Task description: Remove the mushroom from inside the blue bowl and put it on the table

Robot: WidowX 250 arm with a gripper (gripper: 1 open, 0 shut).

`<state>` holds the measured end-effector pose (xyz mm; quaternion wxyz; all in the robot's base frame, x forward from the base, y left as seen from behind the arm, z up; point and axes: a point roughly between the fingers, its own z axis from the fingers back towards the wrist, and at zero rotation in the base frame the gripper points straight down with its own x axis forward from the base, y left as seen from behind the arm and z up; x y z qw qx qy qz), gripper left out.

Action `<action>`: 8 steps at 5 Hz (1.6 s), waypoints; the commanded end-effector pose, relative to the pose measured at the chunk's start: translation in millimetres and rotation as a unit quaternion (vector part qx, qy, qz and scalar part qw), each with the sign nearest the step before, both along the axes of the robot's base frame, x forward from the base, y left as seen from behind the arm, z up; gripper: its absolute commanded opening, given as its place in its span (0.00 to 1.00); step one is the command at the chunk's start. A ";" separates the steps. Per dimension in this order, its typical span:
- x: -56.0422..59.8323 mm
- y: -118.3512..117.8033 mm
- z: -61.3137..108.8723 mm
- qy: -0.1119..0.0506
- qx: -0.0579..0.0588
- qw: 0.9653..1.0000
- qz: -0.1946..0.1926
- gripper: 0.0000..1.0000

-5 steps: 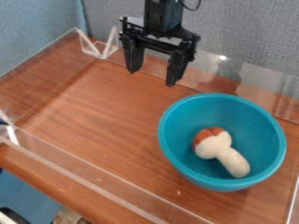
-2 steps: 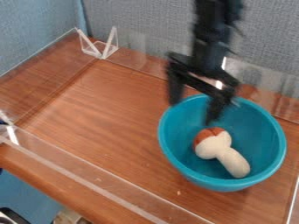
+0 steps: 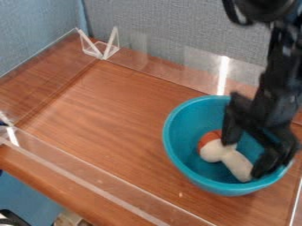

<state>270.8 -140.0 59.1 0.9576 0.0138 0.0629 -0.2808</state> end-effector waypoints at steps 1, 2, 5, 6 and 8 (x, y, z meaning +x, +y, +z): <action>-0.6 0.5 12.4 -0.022 -0.002 1.000 0.006 1.00; 0.3 4.7 11.0 -0.024 0.005 1.000 0.010 1.00; 3.1 19.9 9.8 -0.028 0.020 0.999 0.026 1.00; 4.0 26.0 9.6 -0.029 0.024 0.999 0.033 1.00; 4.0 33.8 5.9 -0.029 0.032 0.998 0.043 1.00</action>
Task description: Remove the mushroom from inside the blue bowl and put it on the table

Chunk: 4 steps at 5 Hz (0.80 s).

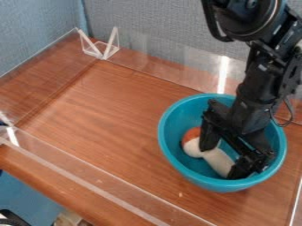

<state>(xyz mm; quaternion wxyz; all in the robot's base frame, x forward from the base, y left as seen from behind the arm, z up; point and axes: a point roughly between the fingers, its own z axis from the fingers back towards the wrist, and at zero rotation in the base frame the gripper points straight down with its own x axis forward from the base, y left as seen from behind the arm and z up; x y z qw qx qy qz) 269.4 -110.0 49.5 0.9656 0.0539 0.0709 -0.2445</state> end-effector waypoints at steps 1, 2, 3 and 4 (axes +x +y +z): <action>4.9 6.6 14.1 -0.025 -0.006 1.000 0.011 1.00; 4.6 9.1 12.7 -0.025 -0.001 1.000 0.015 1.00; 4.7 11.4 11.7 -0.026 0.003 0.999 0.018 1.00; 5.2 13.2 10.4 -0.027 0.008 0.999 0.020 1.00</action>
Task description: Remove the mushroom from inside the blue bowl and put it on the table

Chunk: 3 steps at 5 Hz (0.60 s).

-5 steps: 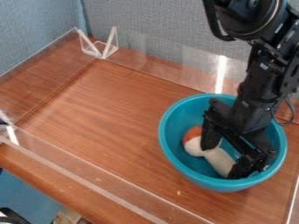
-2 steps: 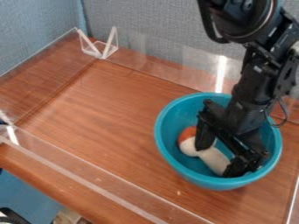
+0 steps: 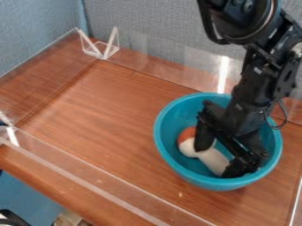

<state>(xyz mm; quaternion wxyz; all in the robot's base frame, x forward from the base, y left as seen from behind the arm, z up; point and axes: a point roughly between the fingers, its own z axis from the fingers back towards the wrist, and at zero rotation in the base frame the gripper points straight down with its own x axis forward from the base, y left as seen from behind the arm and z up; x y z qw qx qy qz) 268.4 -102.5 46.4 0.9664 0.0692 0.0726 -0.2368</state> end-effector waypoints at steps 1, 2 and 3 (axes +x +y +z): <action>7.1 6.5 12.4 -0.026 -0.005 1.000 0.014 1.00; 8.0 6.6 10.8 -0.028 -0.002 1.000 0.015 1.00; 8.8 6.0 9.6 -0.029 0.001 0.999 0.015 1.00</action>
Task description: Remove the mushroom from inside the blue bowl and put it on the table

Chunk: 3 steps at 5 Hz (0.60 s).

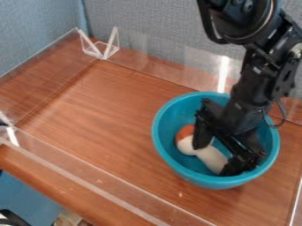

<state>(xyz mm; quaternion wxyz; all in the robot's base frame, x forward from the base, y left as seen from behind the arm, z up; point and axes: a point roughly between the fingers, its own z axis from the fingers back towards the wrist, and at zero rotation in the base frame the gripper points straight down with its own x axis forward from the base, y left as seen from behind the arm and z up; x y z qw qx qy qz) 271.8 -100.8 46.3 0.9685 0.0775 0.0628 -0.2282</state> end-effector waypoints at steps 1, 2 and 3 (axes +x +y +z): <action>6.3 6.1 8.2 -0.014 -0.002 1.000 0.005 0.00; 5.9 8.4 12.5 -0.014 -0.001 1.000 0.004 0.00; 5.5 10.8 19.3 -0.015 0.000 1.000 0.004 0.00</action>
